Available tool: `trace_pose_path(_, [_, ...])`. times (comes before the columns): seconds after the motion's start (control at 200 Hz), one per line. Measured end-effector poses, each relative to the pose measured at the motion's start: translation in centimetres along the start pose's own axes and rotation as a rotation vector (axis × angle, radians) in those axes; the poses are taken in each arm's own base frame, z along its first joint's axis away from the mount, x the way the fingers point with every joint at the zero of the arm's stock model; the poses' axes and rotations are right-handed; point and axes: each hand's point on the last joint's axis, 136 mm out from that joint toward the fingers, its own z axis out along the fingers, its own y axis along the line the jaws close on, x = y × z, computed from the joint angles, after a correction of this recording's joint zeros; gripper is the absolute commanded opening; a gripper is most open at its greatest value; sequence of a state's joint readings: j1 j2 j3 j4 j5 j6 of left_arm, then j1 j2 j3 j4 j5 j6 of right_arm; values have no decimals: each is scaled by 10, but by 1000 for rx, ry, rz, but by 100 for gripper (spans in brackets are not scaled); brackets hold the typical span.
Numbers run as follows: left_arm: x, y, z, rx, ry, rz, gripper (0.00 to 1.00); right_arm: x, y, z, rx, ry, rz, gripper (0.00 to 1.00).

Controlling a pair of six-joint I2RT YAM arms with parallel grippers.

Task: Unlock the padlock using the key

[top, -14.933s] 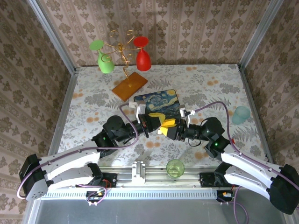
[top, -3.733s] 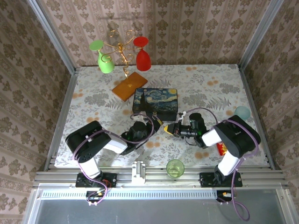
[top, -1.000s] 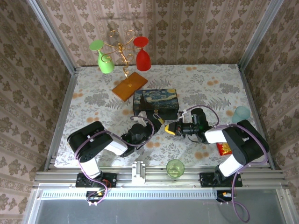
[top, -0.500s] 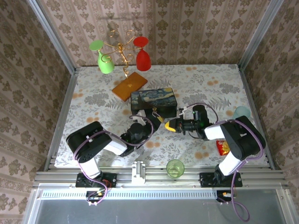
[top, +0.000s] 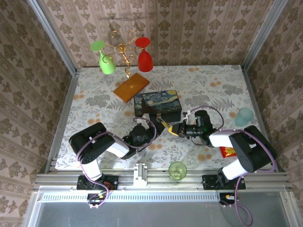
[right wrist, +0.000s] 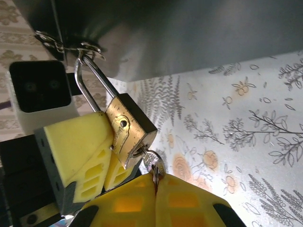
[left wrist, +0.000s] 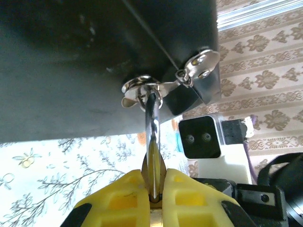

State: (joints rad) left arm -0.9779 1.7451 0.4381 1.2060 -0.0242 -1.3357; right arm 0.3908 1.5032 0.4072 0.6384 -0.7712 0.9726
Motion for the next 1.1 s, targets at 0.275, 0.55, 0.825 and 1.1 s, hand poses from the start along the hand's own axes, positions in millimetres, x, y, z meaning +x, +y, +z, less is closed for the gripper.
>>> trace_pose_path(0.275, [-4,-3,1,10,-5,-2,0,-4,6,-2,29,-72,-43,0])
trace_pose_path(0.55, [-3,-4,-2,-5,9,25,0,4,10,0,4,-67,-43,4])
trace_pose_path(0.825, [-1,-9,-2,15,18,29,0,-9,5,-14,-6,-81,-66,23])
trace_pose_path(1.1, [4,2,-6,-7,37,28,0,-14,27,-36,-38,-129,-175,28])
